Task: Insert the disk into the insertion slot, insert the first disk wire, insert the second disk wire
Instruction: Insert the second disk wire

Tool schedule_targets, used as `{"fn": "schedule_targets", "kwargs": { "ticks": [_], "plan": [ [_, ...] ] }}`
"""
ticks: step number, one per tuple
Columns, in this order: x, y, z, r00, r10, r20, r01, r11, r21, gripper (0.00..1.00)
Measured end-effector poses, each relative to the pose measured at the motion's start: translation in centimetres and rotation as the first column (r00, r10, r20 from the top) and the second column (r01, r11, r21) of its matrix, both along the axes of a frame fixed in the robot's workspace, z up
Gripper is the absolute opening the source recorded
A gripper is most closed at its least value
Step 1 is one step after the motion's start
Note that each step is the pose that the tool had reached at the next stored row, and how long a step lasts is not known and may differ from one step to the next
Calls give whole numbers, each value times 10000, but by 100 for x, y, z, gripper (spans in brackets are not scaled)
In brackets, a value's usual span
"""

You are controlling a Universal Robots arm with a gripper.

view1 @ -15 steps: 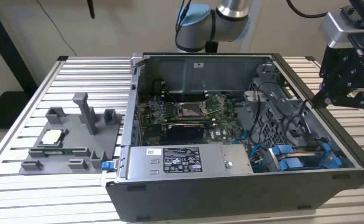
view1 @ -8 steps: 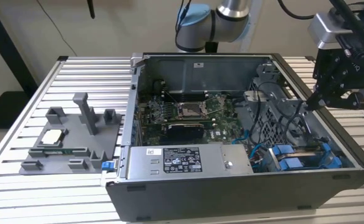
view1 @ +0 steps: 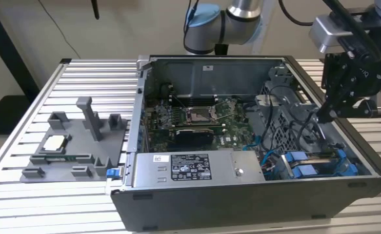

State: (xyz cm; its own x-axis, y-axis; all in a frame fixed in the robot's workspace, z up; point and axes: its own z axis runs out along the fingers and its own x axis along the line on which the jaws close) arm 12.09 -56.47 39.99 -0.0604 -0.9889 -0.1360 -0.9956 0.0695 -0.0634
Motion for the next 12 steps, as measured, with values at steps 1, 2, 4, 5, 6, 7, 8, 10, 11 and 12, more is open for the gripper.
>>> {"fn": "schedule_targets", "kwargs": {
  "ticks": [1,2,4,5,6,7,8,10,11,12],
  "plan": [
    [-18,0,-2,10000,2,11,-2,9999,-119,16],
    [-33,0,-2,10000,4,21,-4,9997,-228,16],
    [-64,2,-6,10000,12,38,-10,9991,-429,16],
    [-80,2,-10,10000,18,46,-16,9988,-498,16],
    [-91,2,-14,10000,26,53,-23,9986,-538,16],
    [-96,2,-17,10000,37,55,-33,9984,-563,16],
    [-96,1,-18,10000,50,56,-47,9983,-573,16],
    [-96,2,-16,10000,52,56,-49,9983,-578,16],
    [-96,2,-17,10000,52,57,-49,9983,-576,16],
    [-96,2,-18,10000,52,56,-48,9983,-576,16]
  ]
}}
